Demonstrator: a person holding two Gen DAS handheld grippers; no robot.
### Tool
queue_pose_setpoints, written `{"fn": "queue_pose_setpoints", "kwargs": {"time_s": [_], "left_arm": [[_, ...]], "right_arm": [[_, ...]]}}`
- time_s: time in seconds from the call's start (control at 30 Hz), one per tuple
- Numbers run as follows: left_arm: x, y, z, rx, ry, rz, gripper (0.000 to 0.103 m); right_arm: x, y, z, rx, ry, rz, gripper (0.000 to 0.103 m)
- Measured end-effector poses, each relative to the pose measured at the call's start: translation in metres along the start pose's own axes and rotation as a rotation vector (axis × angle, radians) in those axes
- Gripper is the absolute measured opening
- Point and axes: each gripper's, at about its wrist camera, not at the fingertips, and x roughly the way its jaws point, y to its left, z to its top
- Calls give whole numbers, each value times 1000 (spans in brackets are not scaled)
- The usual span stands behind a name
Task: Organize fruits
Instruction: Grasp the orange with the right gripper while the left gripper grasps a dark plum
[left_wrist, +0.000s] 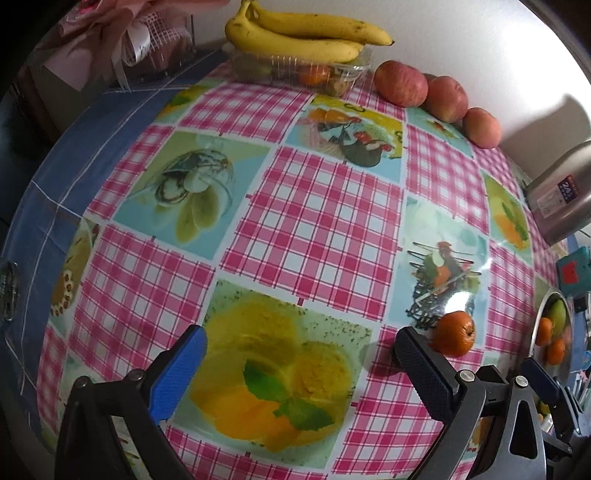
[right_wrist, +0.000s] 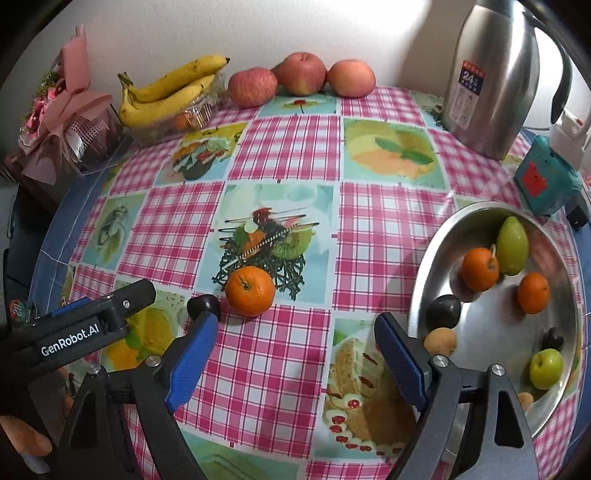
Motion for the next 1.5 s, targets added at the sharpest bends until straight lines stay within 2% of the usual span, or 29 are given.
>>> {"fn": "queue_pose_setpoints", "kwargs": {"time_s": [0.23, 0.53, 0.6, 1.13, 1.5], "left_arm": [[10, 4, 3, -25, 15, -2, 102], [8, 6, 5, -40, -3, -10, 102], [8, 7, 6, -46, -2, -13, 102], [5, 6, 4, -44, -10, -26, 102], [6, 5, 4, -41, 0, -37, 102]], "right_arm": [[17, 3, 2, -4, 25, 7, 84], [30, 11, 5, 14, 30, 57, 68], [32, 11, 5, 24, 28, 68, 60], [46, 10, 7, 121, 15, 160, 48], [47, 12, 8, 130, 10, 187, 39]]}}
